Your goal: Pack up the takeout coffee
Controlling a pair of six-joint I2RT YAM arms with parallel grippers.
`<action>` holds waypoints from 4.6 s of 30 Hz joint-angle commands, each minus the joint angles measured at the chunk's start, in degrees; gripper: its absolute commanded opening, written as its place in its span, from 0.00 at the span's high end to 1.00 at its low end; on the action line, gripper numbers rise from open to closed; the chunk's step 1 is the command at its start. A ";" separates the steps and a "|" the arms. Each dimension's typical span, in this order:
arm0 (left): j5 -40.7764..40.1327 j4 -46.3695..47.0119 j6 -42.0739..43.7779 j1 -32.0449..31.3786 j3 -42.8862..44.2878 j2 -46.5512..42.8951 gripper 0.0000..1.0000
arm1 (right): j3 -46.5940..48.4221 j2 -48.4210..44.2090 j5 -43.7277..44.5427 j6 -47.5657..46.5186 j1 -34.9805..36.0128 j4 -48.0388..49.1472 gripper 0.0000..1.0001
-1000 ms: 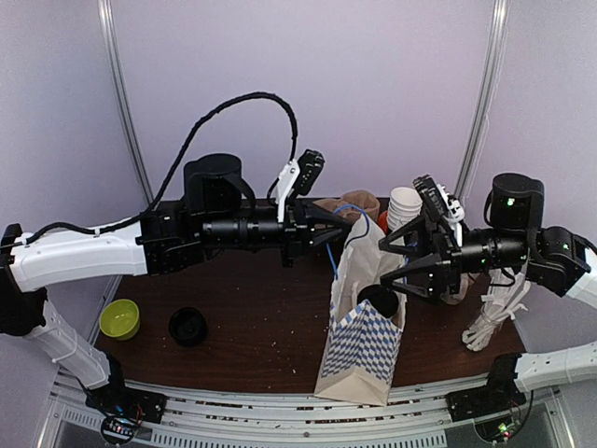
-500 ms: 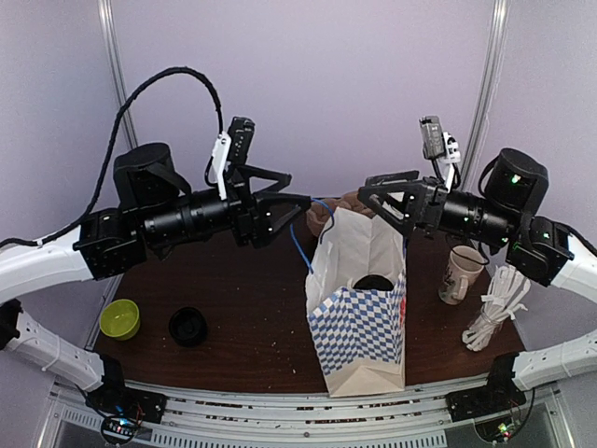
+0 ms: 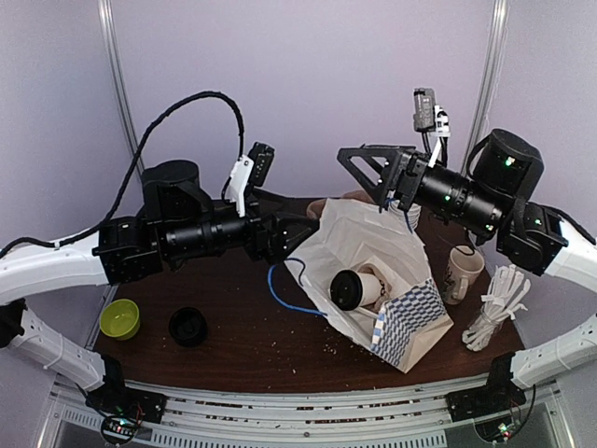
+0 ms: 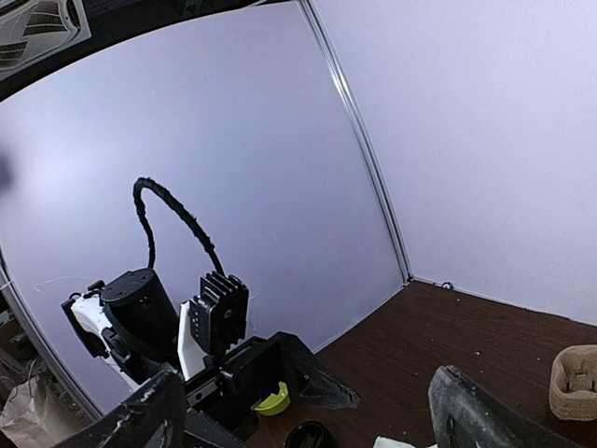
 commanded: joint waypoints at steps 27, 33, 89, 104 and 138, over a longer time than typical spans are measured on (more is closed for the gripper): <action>-10.17 -13.54 -24.12 -0.08 -5.06 -10.18 0.02 | -0.93 -5.38 -0.94 -3.70 0.28 1.99 0.04; -4.46 -9.34 -27.68 -0.14 -7.52 -7.24 0.02 | -1.46 -4.74 -2.04 -3.39 0.25 2.73 0.04; -1.06 -6.37 1.52 15.90 7.78 1.90 1.00 | -16.86 -11.56 -34.22 -28.95 -0.11 -9.46 0.03; 5.56 -1.56 2.68 15.87 4.07 5.43 1.00 | -20.05 -12.94 -18.94 -45.24 1.31 -20.57 0.04; 11.10 -2.95 -3.08 15.91 10.88 -5.86 1.00 | -11.88 -8.52 -37.00 -7.89 -0.64 16.05 0.00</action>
